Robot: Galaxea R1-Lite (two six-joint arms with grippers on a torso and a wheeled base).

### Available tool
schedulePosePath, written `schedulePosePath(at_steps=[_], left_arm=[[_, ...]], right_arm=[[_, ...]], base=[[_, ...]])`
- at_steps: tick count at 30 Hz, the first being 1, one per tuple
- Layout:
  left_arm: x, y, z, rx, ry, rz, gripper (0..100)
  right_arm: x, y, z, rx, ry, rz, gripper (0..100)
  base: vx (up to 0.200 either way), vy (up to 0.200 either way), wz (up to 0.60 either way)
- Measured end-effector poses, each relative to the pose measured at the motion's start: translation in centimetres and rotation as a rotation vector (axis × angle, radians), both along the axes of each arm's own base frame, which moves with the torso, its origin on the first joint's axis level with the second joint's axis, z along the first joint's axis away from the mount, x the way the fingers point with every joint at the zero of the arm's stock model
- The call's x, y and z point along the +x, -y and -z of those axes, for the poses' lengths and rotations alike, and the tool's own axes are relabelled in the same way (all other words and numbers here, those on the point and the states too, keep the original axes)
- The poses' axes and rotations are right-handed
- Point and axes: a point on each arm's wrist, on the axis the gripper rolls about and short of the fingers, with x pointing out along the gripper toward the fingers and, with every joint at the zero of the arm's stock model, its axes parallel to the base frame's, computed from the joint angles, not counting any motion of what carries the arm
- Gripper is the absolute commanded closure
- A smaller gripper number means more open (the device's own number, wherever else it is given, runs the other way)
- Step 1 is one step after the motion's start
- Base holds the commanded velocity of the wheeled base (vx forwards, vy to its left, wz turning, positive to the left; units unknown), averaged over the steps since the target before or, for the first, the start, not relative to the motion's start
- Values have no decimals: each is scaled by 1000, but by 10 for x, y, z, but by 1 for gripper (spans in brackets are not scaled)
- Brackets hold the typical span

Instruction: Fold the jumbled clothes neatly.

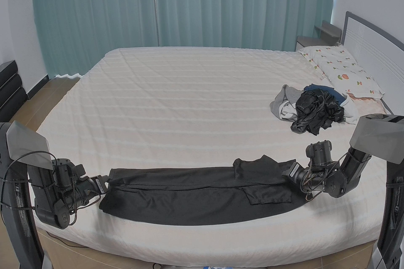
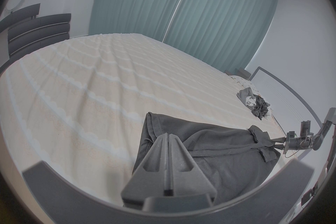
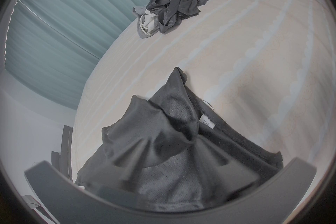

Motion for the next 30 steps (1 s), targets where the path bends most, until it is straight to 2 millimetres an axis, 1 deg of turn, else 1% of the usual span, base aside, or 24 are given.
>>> schedulePosePath(at_steps=[4, 8, 12, 17, 20, 24, 30], left_arm=[[0, 0, 0, 0, 1, -3, 100], [2, -1, -1, 0, 8, -9, 100], [7, -2, -4, -52, 22, -55, 100], [19, -5, -12, -104, 73, -137, 100], [25, -7, -15, -106, 100, -171, 100], [30, -7, -18, -103, 122, -187, 100], [23, -5, -15, -118, 90, -144, 100]], right_arm=[[3, 0, 4, -5, -4, 6, 100], [7, 2, 3, -1, 10, 15, 100], [14, 4, -3, 15, 62, 41, 100], [21, 6, -16, 63, 187, 87, 100], [19, 7, -19, 77, 220, 99, 100], [15, 9, -18, 75, 212, 103, 100], [8, 10, -13, 67, 176, 91, 100]], base=[[0, 0, 0], [0, 0, 0], [0, 0, 0], [0, 0, 0], [0, 0, 0], [0, 0, 0], [0, 0, 0]])
